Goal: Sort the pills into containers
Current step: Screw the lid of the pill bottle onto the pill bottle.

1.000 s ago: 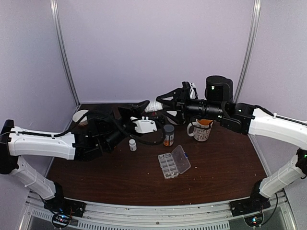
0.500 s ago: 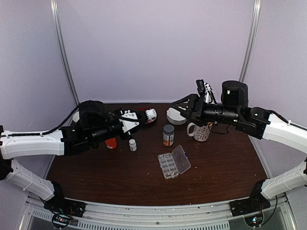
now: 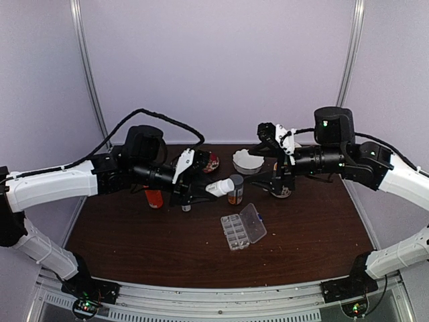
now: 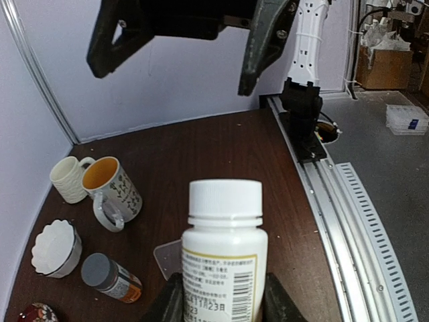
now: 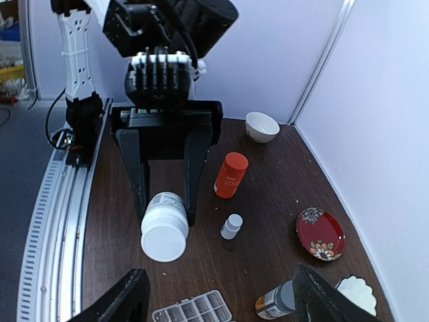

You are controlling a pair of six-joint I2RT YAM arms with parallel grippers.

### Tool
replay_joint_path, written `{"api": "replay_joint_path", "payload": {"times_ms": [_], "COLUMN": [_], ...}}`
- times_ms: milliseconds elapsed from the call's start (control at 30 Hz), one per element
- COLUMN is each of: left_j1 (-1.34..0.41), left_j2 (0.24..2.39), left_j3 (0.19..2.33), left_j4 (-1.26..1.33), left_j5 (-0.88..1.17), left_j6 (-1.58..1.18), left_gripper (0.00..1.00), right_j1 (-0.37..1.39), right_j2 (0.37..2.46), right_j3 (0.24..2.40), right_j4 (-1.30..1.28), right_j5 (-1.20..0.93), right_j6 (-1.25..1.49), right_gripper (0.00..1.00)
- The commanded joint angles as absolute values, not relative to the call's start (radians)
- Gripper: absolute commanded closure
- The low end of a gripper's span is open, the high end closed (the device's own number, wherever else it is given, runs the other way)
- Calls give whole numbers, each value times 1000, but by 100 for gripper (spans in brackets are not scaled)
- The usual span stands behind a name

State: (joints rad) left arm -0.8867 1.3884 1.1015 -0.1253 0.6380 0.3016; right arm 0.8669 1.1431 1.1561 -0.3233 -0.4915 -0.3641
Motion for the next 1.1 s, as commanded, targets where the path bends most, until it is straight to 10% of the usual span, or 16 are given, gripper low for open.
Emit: {"api": "replay_joint_path", "payload": {"times_ms": [0, 1067], "left_j1": [-881, -880], "left_j2": [1408, 1427], "left_j3": [1124, 1141], "left_j4": [-170, -202], "left_j5": [767, 795], "left_j6": [249, 253], "left_gripper": [100, 100], "right_j1": [914, 1037], "right_j2": [1204, 1360], "right_j3": [1270, 1391], "right_j4": [-504, -610], "right_j5": [-505, -400], "right_j6": [-689, -862], "right_gripper": [24, 45]}}
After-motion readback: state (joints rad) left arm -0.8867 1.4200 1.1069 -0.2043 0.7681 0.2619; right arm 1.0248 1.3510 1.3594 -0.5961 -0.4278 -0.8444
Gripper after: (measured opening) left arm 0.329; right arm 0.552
